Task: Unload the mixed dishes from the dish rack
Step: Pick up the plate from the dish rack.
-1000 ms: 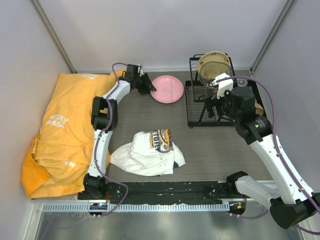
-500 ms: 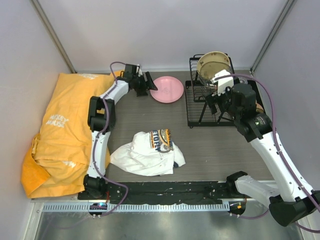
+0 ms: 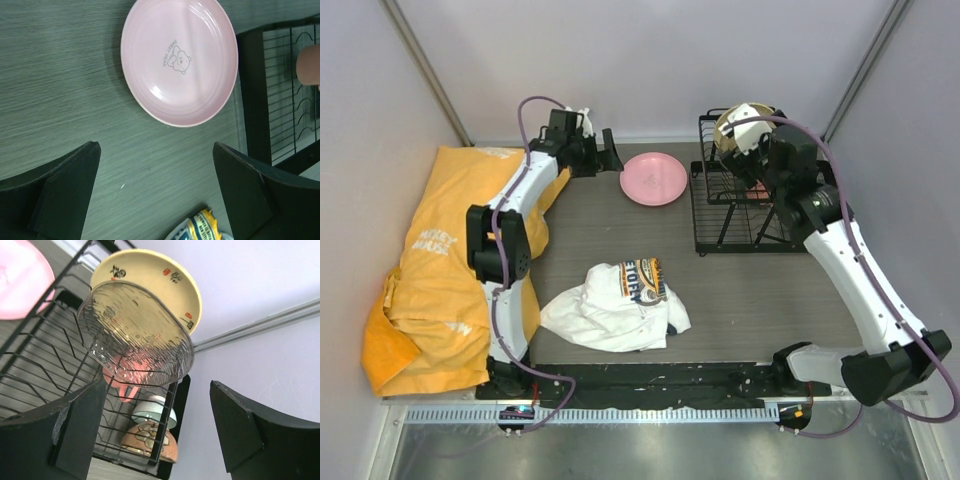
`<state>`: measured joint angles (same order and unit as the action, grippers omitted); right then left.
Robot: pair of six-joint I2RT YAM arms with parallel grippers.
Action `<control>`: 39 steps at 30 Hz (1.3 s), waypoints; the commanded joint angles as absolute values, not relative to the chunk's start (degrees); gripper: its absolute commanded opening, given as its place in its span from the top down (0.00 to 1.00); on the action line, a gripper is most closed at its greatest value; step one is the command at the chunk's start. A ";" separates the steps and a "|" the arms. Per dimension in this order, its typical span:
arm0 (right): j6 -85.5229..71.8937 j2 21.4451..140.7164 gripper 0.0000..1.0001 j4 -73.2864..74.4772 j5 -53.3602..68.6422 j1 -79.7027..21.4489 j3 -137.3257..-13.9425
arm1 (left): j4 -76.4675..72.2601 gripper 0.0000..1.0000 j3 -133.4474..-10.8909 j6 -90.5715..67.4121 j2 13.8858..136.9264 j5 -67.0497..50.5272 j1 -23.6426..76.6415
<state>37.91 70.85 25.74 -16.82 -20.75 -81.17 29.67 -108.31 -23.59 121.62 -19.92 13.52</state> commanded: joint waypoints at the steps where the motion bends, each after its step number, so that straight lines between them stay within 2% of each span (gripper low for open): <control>1: 42.54 73.30 0.12 22.94 -19.34 -20.04 -84.63 | 34.80 0.00 -107.32 -15.39 115.93 -19.34 13.27; 9: 43.59 79.54 0.14 23.03 -17.41 -16.88 -91.05 | 37.00 0.00 -102.14 -8.53 108.91 -18.02 13.27; 23: 43.07 88.15 0.15 27.59 -11.43 -9.94 -98.95 | 36.47 0.00 -98.70 -5.54 103.36 -17.49 13.27; 39: 40.87 92.28 0.36 35.07 5.35 -3.78 -103.18 | 35.51 0.00 -96.86 -3.87 102.13 -17.58 13.27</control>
<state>41.67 91.64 34.06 0.14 -3.97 -101.08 36.95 -96.86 -5.21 104.95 -17.96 13.47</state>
